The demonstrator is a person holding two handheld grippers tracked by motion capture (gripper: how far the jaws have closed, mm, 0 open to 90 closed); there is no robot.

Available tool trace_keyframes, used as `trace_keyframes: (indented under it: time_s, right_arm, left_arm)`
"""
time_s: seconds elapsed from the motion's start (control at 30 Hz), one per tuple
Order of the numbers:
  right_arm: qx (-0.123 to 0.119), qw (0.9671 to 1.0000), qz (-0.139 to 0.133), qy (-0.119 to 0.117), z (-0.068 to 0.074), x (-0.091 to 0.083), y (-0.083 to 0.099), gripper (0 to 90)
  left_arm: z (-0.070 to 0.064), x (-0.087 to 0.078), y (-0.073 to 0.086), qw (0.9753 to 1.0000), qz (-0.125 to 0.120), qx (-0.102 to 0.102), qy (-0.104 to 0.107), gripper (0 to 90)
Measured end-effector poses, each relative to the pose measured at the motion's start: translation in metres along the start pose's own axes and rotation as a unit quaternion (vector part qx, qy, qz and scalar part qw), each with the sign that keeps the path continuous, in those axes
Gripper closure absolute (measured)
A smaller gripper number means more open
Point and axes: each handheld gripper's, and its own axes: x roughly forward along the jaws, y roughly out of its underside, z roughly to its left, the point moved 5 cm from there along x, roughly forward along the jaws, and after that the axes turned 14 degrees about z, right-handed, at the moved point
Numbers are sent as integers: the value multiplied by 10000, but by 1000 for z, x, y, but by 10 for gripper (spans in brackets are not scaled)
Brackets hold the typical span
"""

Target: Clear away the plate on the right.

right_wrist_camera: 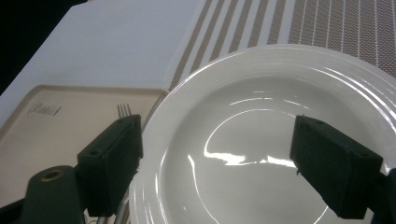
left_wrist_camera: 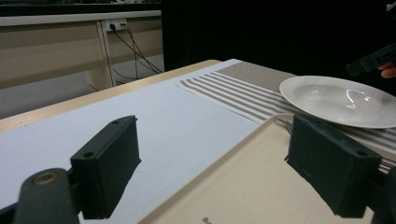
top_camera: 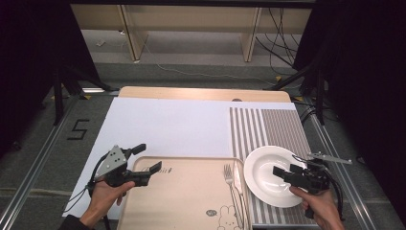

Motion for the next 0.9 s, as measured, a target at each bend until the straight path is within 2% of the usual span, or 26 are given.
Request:
trace_keyframes:
  time_s: [0.03, 0.1, 0.13, 0.23, 0.27, 0.33, 0.37, 0.43, 0.63, 0.8, 0.9]
  right_arm:
    - [170, 9998, 27, -61, 2, -1, 1, 182]
    - [47, 10000, -15, 25, -2, -2, 1, 182]
    - [182, 9998, -8, -58, 0, -4, 1, 182]
    - [96, 9998, 3, 145, -7, -7, 3, 182]
    - [245, 9996, -37, 144, -7, -8, 3, 182]
    - [164, 9997, -119, 102, -11, -10, 3, 182]
    - [173, 9996, -111, 175, -14, -11, 3, 182]
    - [333, 9991, -135, 204, -17, -14, 5, 182]
    - [398, 9985, -194, 325, -28, -19, 9, 182]
    - [583, 9972, -201, 418, -40, -26, 12, 182]
    - [736, 9959, -300, 434, -47, -28, 13, 181]
  left_arm:
    - [0, 0, 0, 10000, -5, -1, -5, 161]
    - [1, 0, 0, 10000, -3, -1, -20, 161]
    - [1, 0, 0, 10000, -1, -3, -21, 161]
    - [-1, 0, -1, 10000, -45, 9, 21, 161]
    - [-1, 0, -1, 10000, -40, 46, 26, 161]
    - [-2, -1, 0, 10000, 0, 51, -3, 161]
    - [-2, -1, 0, 10000, -8, 51, 6, 161]
    - [-2, -2, 0, 10000, -20, 52, 8, 161]
    - [-3, -2, 0, 10000, -37, 50, 30, 161]
    - [-3, -1, 0, 10000, -5, 45, 27, 161]
    - [-3, -1, 0, 10000, -10, 41, 30, 161]
